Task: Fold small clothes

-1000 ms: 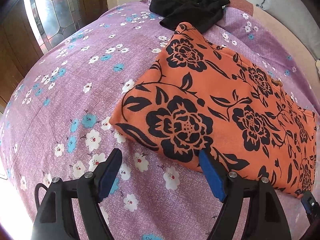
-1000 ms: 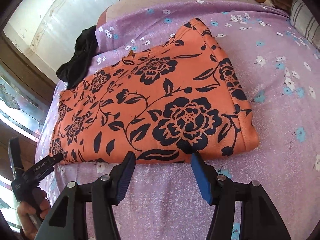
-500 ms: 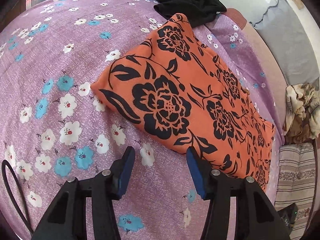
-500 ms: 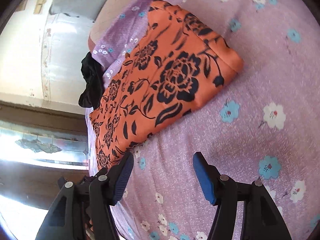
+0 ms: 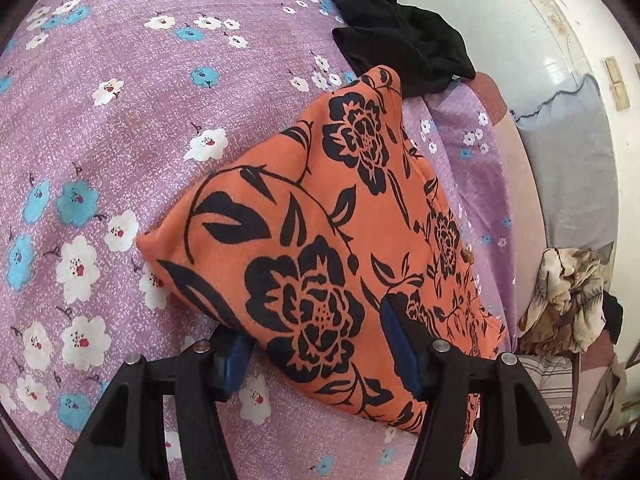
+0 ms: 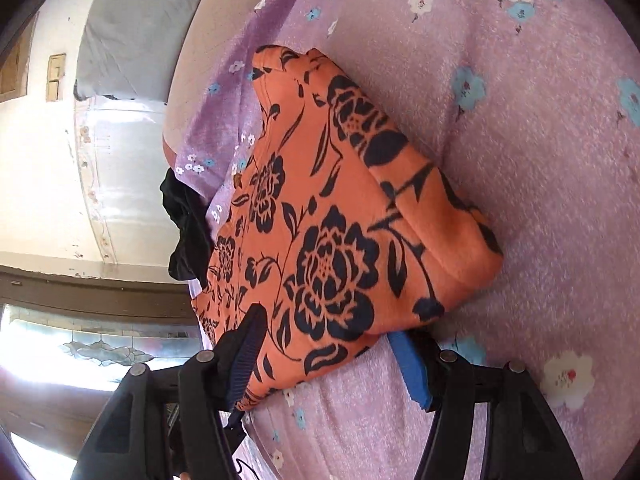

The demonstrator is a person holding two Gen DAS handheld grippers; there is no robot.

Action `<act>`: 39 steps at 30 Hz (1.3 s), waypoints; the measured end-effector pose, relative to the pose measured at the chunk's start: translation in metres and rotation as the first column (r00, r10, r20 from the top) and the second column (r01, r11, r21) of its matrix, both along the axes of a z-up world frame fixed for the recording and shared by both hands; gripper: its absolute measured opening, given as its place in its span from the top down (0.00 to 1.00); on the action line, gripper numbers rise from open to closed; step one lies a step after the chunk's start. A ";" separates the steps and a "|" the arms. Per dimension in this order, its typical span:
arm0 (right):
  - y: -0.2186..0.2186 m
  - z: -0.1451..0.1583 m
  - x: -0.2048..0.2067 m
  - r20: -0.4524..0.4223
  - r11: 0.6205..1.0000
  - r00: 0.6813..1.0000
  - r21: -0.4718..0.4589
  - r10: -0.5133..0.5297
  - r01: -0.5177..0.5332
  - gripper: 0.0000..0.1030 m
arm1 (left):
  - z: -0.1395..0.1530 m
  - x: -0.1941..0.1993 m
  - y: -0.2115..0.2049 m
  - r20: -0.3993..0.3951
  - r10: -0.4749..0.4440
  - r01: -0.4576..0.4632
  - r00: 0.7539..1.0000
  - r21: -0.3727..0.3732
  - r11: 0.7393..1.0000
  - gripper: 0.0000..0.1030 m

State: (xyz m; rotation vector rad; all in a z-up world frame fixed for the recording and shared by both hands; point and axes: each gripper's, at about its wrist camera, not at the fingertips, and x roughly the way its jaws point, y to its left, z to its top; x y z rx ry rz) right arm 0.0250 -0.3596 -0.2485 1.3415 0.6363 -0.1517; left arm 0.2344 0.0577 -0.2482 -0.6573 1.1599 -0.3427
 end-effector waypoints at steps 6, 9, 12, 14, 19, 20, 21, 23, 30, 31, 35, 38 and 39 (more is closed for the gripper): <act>-0.014 -0.004 0.008 0.073 0.999 0.997 0.042 -0.014 0.011 0.37 | 0.005 0.002 -0.008 0.079 0.004 -0.006 0.997 0.019 1.000 0.47; -0.015 -0.003 0.010 0.102 1.000 0.995 0.027 -0.010 0.008 0.37 | 0.011 0.001 -0.011 0.133 -0.009 0.004 0.991 0.043 0.999 0.54; -0.009 0.001 0.016 0.073 0.999 0.997 -0.036 0.014 -0.012 0.38 | 0.007 0.003 -0.020 0.134 -0.031 0.018 0.991 0.094 0.995 0.54; -0.007 0.003 0.019 0.052 0.998 0.998 -0.062 0.024 -0.021 0.38 | -0.002 0.006 -0.020 0.106 -0.028 0.020 0.994 0.080 0.997 0.49; -0.010 0.003 0.028 0.025 0.998 0.999 -0.060 0.028 -0.027 0.35 | 0.001 0.009 -0.021 0.118 -0.027 0.021 0.993 0.051 0.998 0.40; -0.011 0.004 0.031 0.026 0.997 0.999 -0.068 0.029 -0.027 0.35 | 0.001 0.009 -0.020 0.116 -0.017 0.013 0.993 0.038 0.999 0.40; -0.010 0.007 0.033 0.029 0.997 0.999 -0.079 0.024 -0.022 0.34 | 0.002 0.008 -0.019 0.115 -0.006 0.003 0.993 0.026 1.000 0.41; -0.001 0.022 0.030 0.038 0.992 0.999 -0.126 0.005 0.000 0.36 | 0.007 0.007 -0.018 0.130 0.002 -0.005 0.992 0.020 1.000 0.55; 0.034 0.061 0.046 -0.030 0.876 0.992 -0.465 0.125 -0.125 0.55 | 0.001 0.012 -0.027 0.092 -0.030 0.023 0.995 0.081 0.996 0.48; 0.028 0.048 0.049 -0.073 0.901 0.991 -0.413 0.113 -0.133 0.55 | -0.003 0.012 -0.026 0.087 -0.027 0.021 0.996 0.068 0.997 0.46; 0.003 0.018 0.045 -0.055 0.975 0.996 -0.206 0.070 -0.080 0.53 | 0.002 0.011 -0.029 0.112 -0.043 0.034 0.993 0.081 0.996 0.45; -0.010 0.007 0.040 -0.001 0.989 1.000 -0.147 0.018 -0.018 0.53 | 0.000 0.011 -0.029 0.116 -0.032 0.021 0.993 0.101 0.995 0.58; -0.013 0.004 0.040 0.004 0.989 1.000 -0.148 0.008 -0.008 0.54 | -0.001 0.012 -0.028 0.114 -0.028 0.016 0.993 0.104 0.994 0.60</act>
